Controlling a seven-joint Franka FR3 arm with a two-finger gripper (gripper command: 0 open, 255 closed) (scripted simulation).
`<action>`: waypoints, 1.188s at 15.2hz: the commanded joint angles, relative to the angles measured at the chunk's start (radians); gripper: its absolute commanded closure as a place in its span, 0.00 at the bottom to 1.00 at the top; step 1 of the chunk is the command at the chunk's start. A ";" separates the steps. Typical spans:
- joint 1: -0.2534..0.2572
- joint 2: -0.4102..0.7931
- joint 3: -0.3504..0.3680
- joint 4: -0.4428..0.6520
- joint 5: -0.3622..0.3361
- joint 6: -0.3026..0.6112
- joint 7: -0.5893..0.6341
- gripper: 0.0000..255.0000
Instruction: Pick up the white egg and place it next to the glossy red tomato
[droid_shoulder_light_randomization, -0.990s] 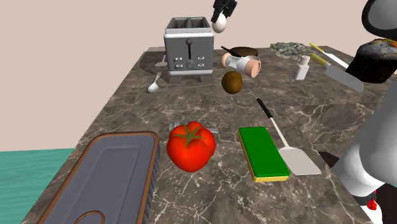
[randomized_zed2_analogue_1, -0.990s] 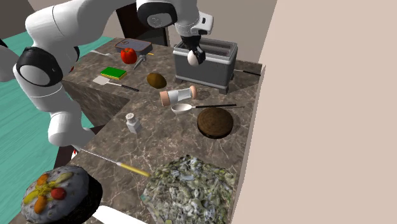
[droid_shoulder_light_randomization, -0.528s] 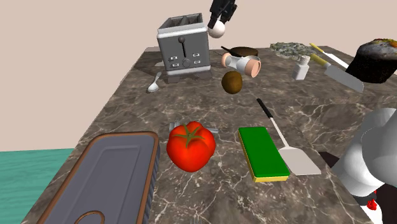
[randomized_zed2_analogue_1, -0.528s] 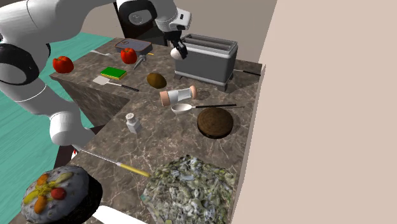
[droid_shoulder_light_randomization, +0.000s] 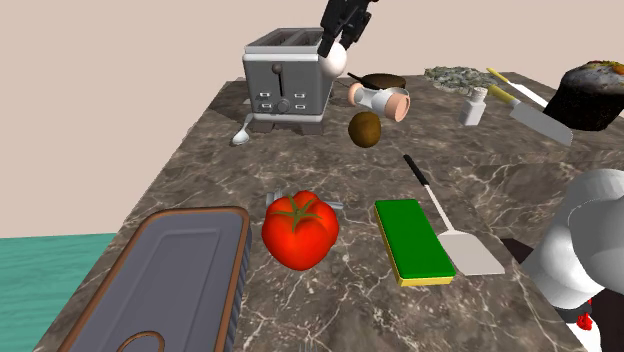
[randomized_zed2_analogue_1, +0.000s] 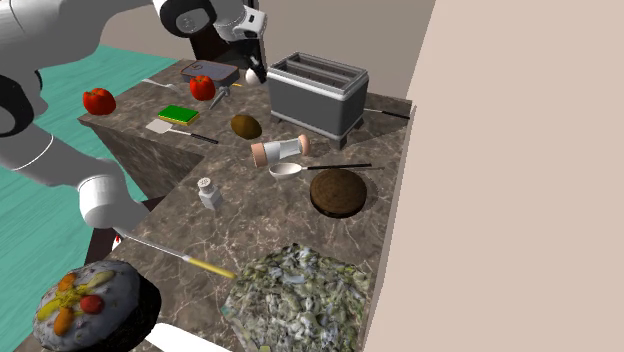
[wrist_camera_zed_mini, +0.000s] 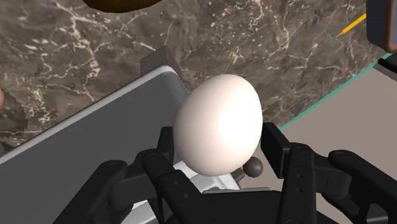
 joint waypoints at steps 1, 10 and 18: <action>0.013 -0.033 0.032 -0.032 -0.008 0.013 0.045 1.00; 0.067 -0.140 0.189 -0.138 -0.025 0.067 0.250 1.00; 0.071 -0.165 0.193 -0.267 -0.011 0.170 0.226 1.00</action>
